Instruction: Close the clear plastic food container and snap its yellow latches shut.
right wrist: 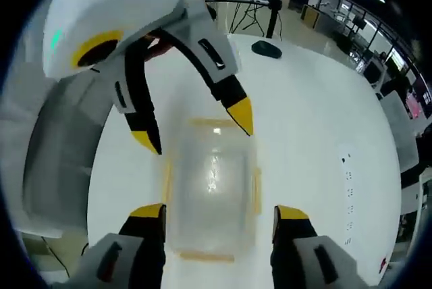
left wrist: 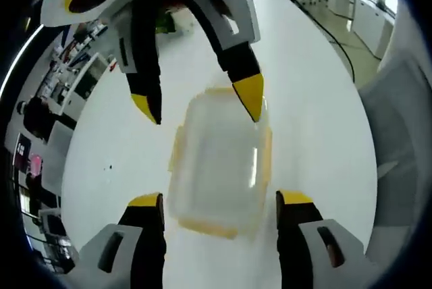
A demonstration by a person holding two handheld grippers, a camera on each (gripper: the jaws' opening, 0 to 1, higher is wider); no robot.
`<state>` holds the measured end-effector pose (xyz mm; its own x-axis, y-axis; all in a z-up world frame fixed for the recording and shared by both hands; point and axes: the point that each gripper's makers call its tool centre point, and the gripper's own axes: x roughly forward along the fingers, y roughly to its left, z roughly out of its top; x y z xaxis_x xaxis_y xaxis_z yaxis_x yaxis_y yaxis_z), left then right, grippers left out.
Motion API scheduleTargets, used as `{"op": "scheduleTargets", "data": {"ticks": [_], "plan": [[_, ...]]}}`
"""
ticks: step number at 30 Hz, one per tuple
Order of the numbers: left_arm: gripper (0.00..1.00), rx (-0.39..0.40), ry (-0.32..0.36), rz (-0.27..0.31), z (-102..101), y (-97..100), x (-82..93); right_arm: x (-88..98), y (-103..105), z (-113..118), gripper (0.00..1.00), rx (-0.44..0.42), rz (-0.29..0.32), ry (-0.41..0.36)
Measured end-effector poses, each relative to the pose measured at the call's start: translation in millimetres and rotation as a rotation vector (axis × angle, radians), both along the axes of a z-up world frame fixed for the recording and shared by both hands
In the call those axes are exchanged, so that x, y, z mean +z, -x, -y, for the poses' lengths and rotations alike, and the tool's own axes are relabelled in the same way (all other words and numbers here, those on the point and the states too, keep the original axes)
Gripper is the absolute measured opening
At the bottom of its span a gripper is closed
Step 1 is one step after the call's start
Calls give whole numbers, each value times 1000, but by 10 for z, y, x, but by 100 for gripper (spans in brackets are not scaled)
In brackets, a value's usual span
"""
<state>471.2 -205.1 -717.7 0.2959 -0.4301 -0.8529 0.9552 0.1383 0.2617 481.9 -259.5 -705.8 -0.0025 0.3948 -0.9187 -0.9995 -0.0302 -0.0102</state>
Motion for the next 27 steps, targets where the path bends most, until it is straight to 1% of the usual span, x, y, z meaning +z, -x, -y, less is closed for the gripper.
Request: {"op": "scheduleTargets", "data": {"ticks": [10,13,27], "plan": [[71,5,-20,-1,-125,-51,-12,15,59,73,67,-23,25,-14],[72,3,-25,-2,-137,-58,-22,7,49,100,69,-26,42,-13],[75,-19,-48,-15,-140,-93,-79,-53,85,264,72,-56,50,-13]]}}
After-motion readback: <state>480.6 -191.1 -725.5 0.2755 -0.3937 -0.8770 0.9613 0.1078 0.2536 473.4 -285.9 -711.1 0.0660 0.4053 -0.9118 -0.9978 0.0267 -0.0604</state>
